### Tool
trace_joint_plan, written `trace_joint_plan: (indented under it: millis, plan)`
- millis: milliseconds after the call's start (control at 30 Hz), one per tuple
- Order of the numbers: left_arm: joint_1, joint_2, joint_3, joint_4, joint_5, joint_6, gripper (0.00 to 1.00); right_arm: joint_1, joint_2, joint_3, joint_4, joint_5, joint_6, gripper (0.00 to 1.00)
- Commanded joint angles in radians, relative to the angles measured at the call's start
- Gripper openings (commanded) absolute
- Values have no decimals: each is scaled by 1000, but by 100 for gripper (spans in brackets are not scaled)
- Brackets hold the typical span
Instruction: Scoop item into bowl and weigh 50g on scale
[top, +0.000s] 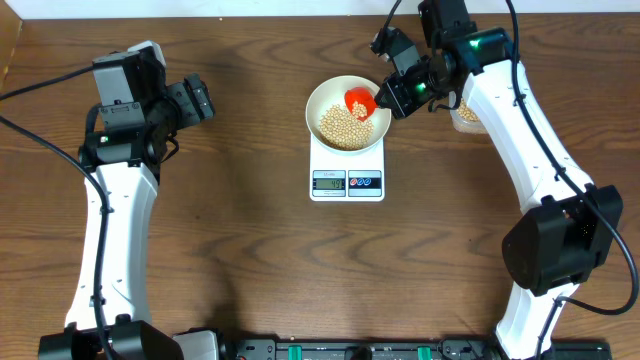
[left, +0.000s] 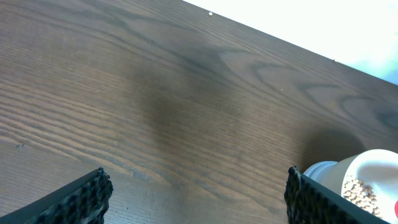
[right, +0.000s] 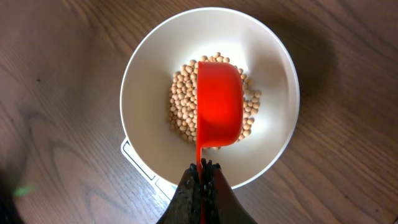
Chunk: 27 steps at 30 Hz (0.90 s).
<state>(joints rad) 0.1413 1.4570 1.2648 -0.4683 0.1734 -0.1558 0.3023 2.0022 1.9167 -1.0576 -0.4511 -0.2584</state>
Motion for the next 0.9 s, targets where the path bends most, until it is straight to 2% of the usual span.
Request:
trace_joint_plan:
  millis: [0, 167, 600, 867]
  plan:
    - [2, -2, 9, -3, -10, 13, 91, 2, -1, 18, -1, 1, -10, 1]
    - [2, -2, 9, -3, -10, 13, 91, -3, -1, 18, -1, -14, 8, 1]
    - [2, -2, 9, -3, -10, 13, 91, -89, -1, 19, 52, -241, 64, 1]
    - [2, -2, 9, -3, -10, 13, 91, -100, -1, 19, 59, -243, 64, 1]
